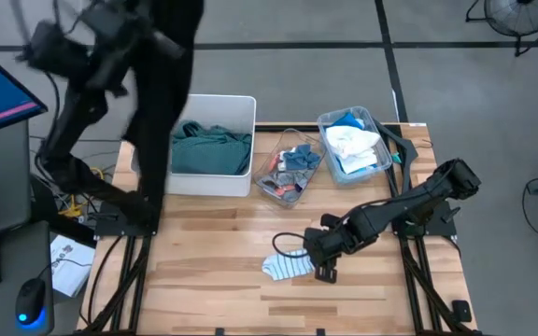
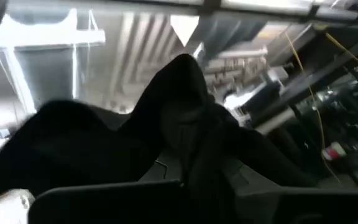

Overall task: Pick & Place Cloths
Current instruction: Put the black jacket into the white bin

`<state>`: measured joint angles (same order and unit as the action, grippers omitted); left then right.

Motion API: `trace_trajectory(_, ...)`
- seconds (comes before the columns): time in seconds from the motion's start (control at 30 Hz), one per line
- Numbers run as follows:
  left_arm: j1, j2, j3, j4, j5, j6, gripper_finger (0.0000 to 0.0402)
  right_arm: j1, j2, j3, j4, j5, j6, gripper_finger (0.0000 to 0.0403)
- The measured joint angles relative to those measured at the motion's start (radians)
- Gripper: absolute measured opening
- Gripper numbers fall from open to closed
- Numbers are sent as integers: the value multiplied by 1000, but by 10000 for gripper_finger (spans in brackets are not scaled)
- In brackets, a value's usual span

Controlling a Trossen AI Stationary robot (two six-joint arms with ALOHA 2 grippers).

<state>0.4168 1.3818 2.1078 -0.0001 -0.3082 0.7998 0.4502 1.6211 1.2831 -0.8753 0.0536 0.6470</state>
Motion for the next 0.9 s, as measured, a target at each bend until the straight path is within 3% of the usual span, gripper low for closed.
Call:
trace_trajectory(0.2, 323, 32, 5, -152, 321, -368, 8, 3, 0, 0, 0, 0, 0, 119)
trace_trajectory(0.37, 423, 94, 1, -396, 497, -490, 9, 3, 0, 0, 0, 0, 7, 119)
trace_trajectory(0.6, 428, 68, 4, -780, 519, -332, 8, 9, 0, 0, 1, 25, 65, 119)
trace_trajectory(0.73, 428, 24, 2, -965, 515, -324, 8, 15, 0, 0, 2, 27, 85, 119)
trace_trajectory(0.9, 427, -66, -61, -1096, 427, -325, 8, 14, 0, 0, 2, 49, 80, 119)
